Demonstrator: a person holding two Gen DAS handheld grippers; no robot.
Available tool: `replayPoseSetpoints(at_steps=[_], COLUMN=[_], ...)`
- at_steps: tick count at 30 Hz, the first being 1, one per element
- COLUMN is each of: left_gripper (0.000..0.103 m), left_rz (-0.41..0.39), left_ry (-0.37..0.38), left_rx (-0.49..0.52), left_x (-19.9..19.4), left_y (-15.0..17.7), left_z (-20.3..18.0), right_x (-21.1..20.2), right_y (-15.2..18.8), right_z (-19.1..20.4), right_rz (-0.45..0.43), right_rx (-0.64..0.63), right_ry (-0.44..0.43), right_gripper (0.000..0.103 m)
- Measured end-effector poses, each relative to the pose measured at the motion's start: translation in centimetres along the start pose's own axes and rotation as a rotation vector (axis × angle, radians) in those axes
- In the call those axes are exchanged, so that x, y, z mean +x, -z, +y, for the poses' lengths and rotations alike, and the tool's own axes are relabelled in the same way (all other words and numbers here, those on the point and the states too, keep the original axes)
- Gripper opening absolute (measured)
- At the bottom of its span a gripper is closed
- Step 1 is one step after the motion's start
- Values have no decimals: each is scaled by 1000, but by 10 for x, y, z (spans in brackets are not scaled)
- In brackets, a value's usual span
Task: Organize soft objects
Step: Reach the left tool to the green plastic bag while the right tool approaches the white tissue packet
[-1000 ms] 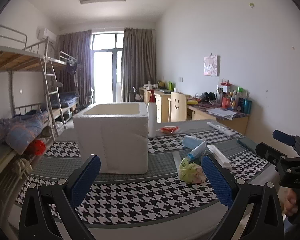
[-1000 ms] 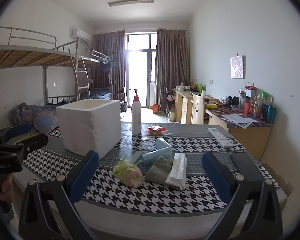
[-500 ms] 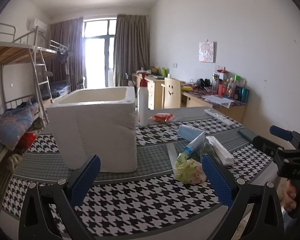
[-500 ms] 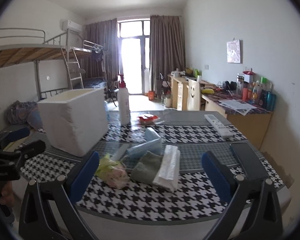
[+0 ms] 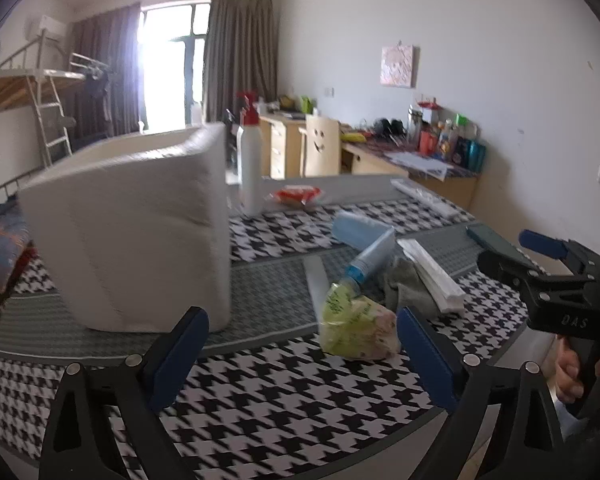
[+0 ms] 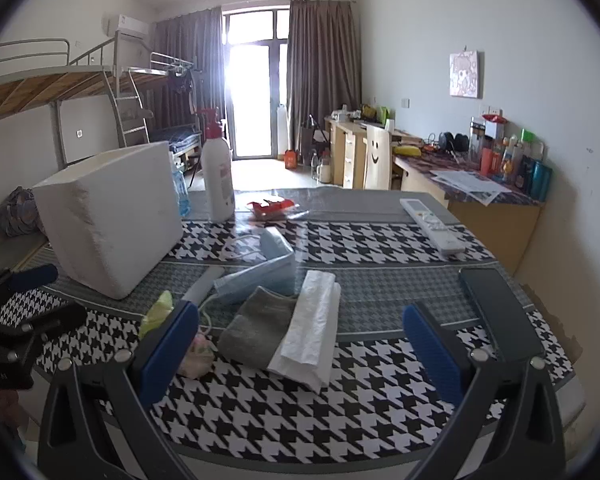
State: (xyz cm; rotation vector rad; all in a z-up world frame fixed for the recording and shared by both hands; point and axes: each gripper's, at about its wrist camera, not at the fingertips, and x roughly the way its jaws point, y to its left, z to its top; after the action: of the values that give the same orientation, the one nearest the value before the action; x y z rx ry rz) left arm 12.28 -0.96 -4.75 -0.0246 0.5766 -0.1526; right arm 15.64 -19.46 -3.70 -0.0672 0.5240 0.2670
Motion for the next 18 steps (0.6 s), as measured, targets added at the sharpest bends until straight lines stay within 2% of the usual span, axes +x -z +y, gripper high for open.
replayPoseSetpoints(at_steps=[10, 18], left_gripper=[88, 77], left_rz=[121, 197], left_ry=[40, 41], left_rx=[-9, -16], left_x=[38, 63], left_y=[3, 4], left_z=[-13, -20], right_x=[18, 33], right_y=[1, 3], right_z=[-9, -16], right_rz=[41, 91], right_rx=[9, 15], right_ry=[-21, -24], right_gripper=[103, 103])
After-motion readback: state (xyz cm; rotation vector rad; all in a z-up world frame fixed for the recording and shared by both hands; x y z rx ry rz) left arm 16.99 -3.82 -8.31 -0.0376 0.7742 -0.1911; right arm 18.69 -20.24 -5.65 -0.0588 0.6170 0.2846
